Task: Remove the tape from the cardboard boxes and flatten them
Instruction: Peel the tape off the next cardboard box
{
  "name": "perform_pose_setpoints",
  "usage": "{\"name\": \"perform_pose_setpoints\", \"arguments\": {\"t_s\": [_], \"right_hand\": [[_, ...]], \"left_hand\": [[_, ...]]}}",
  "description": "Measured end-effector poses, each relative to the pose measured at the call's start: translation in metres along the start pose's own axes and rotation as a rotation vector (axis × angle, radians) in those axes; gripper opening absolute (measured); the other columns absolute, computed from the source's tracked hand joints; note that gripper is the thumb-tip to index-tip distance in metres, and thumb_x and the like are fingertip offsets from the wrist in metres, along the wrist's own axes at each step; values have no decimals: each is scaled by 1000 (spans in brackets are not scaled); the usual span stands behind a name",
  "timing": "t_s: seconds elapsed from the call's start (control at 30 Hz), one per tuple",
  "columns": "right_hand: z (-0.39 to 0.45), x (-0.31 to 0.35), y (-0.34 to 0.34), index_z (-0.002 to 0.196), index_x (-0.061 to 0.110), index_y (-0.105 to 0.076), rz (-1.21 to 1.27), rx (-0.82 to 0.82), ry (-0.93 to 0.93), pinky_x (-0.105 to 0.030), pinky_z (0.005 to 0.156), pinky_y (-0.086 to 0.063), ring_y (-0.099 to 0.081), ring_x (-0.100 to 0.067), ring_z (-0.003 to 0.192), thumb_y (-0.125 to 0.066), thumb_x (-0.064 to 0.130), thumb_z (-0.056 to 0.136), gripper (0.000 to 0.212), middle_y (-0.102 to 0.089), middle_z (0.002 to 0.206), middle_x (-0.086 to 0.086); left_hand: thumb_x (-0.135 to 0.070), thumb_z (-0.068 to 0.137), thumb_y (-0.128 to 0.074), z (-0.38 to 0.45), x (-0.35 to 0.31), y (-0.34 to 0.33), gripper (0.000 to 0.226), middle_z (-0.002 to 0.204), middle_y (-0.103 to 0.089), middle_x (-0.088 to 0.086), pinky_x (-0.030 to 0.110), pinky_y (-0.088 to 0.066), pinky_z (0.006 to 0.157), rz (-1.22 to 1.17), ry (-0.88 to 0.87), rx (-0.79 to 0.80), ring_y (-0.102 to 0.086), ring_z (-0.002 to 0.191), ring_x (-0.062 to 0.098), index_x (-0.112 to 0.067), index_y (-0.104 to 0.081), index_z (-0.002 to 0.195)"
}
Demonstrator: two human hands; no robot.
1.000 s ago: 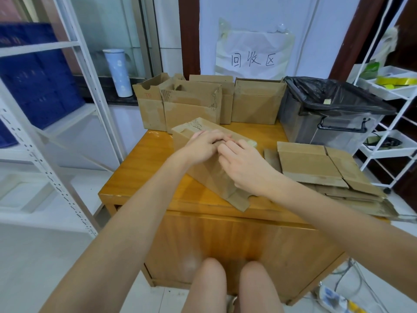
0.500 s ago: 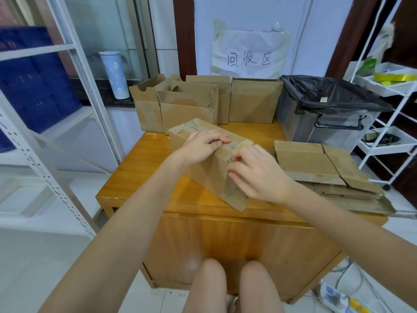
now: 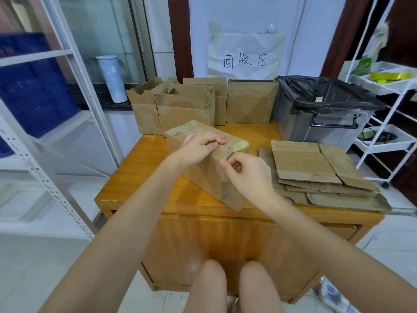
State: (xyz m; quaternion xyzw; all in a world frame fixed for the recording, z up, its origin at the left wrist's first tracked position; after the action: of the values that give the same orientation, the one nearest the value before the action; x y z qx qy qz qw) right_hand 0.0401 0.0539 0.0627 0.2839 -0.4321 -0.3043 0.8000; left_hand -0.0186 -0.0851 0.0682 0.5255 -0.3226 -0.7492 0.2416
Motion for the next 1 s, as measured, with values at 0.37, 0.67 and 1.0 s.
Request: {"name": "perform_pose_setpoints", "arguments": {"t_s": [0.37,0.67,1.0], "right_hand": [[0,-11,9,72,28,-68,64,75,-52,-27,64,-45,-55,-3,69,-60,47,89,26,-61,68,15],[-6,-37,19,73,31,-69,91,117,-88,-30,69,-48,-58,-5,77,-62,47,87,23,-66,74,13],[7,-57,42,81,27,-67,117,136,-80,-32,73,-50,-58,-5,78,-64,43,86,17,-64,77,14]], "left_hand": [[-17,102,-42,0,0,0,33,123,-48,-30,41,-13,119,18,-11,7,-35,133,4,-45,-58,111],[-15,102,-43,-1,-1,0,33,124,-49,-28,40,-12,119,26,-12,-7,-35,134,4,-34,-63,119],[-15,101,-44,-2,5,2,34,124,-48,-30,42,-13,119,-12,20,3,-33,136,5,-43,-60,113]]}}
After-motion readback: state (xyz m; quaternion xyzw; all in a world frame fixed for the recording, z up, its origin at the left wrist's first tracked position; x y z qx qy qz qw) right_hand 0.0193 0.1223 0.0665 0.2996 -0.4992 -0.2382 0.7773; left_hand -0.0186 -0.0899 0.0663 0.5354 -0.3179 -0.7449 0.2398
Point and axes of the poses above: each hand's wrist, its own z-axis towards the middle knuckle, its own y-axis out of the back of the hand, x = y × z, the point moved 8 cm from there along z, towards the middle knuckle
